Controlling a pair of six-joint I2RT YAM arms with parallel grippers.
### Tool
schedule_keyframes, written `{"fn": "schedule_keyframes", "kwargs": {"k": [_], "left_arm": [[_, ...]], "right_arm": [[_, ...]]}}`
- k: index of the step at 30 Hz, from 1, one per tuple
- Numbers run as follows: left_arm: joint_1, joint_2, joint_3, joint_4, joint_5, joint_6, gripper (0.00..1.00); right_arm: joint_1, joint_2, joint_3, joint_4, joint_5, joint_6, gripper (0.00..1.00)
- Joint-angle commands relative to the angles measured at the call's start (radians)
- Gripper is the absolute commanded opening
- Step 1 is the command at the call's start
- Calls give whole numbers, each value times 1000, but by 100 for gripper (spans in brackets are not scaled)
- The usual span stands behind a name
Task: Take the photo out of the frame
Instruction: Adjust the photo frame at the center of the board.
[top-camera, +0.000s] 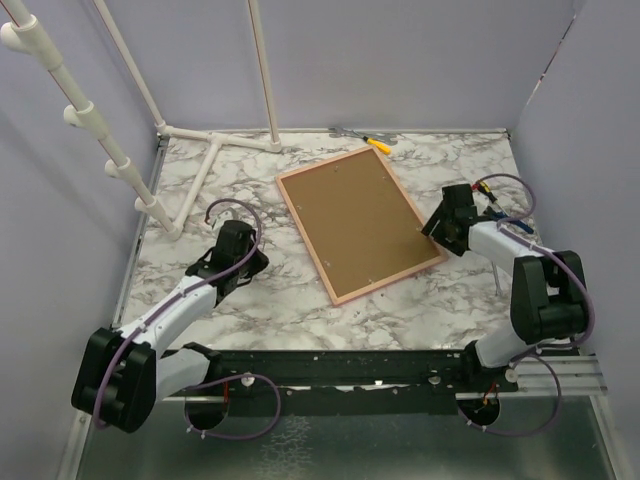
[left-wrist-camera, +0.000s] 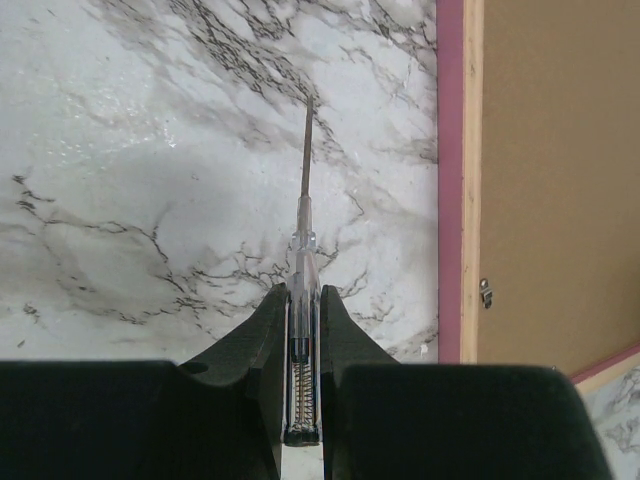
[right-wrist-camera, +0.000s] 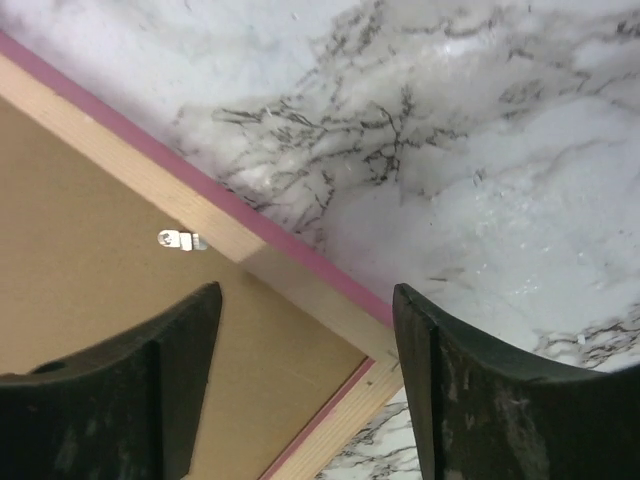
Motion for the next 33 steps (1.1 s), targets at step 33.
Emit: {"fn": "schedule_keyframes", "kwargs": {"k": [33], "left_arm": [[4,192,91,270,223,42,0]], "right_arm": [[3,-183,-178,-68,-230,225,43]]}}
